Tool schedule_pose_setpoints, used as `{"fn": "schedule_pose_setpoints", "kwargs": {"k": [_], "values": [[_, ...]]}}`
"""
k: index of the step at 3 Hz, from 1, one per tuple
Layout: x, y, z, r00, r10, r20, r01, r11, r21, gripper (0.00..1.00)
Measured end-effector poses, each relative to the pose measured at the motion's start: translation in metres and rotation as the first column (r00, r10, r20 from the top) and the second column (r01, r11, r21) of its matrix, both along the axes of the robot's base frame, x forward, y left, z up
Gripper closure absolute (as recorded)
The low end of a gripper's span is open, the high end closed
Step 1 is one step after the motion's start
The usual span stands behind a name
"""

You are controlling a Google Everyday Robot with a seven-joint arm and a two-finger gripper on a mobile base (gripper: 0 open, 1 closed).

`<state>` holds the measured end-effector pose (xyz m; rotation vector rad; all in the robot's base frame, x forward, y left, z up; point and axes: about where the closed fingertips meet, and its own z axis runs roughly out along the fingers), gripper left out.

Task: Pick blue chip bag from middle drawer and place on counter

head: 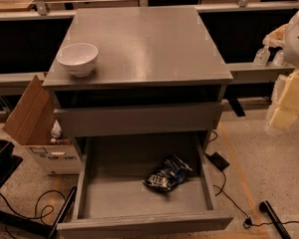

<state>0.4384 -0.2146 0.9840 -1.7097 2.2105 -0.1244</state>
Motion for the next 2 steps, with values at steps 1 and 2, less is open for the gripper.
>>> {"fn": "schedule_pose_setpoints", "kwargs": {"k": [1,2], "values": [[0.0,0.0,0.0,1.0,0.0,0.0,0.0,1.0,0.0,0.0],[0.005,0.002,-0.013,0.9997,-0.014,0.021,0.014,1.0,0.018,0.0]]}}
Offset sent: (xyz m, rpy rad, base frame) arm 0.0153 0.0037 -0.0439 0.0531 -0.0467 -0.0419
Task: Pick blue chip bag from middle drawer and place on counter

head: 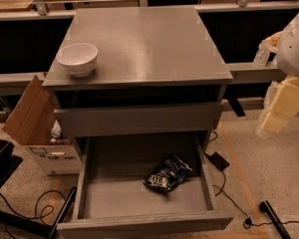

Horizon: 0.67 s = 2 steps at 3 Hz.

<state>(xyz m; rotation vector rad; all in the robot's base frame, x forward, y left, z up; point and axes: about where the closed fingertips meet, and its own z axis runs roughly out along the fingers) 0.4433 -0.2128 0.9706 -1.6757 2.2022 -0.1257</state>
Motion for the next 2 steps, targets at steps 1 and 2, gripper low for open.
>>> {"fn": "schedule_pose_setpoints", "kwargs": {"k": [1,2], "values": [[0.011,0.008,-0.078,0.9999,0.002,-0.014,0.0,0.995,0.097,0.0],[0.016,0.018,-0.152,0.9997,0.012,-0.021,-0.009,0.987,0.163,0.0]]}}
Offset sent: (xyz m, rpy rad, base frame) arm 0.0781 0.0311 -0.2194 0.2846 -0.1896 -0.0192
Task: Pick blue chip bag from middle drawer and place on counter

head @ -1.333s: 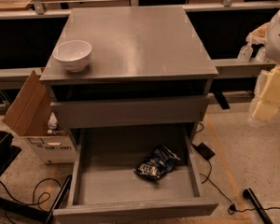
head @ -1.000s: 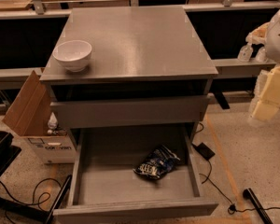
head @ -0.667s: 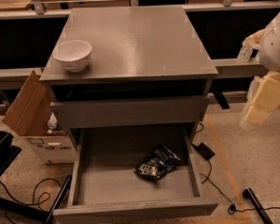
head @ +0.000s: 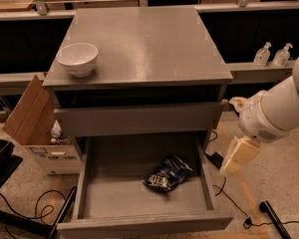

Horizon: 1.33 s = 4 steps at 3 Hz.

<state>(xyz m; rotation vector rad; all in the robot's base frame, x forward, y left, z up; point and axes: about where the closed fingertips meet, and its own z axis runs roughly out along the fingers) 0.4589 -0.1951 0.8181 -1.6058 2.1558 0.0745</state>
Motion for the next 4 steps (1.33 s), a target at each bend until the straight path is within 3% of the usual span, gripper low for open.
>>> {"fn": "schedule_pose_setpoints", "kwargs": {"k": [1,2,3,4], "values": [[0.016,0.013,-0.055,0.9991,0.012,0.04,-0.013,1.0,0.015,0.0],[0.037,0.022,-0.091,0.9942,-0.013,0.107,0.012,1.0,0.012,0.0],[0.054,0.023,-0.081,0.9821,-0.035,0.185,0.031,0.999,0.028,0.0],[0.054,0.023,-0.081,0.9821,-0.035,0.185,0.031,0.999,0.028,0.0]]}}
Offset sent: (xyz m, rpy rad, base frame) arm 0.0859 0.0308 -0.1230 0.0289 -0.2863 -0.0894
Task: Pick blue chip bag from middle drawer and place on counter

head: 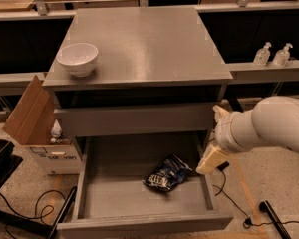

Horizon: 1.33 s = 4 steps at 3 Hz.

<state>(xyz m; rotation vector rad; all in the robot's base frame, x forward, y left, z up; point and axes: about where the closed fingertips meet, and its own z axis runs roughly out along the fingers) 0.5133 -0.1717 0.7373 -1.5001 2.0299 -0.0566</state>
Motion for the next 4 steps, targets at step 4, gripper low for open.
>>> {"fn": "schedule_pose_setpoints", "kwargs": {"k": [4], "values": [[0.063,0.045,-0.224,0.9986,0.032,-0.041,-0.031,0.999,0.031,0.0]]}}
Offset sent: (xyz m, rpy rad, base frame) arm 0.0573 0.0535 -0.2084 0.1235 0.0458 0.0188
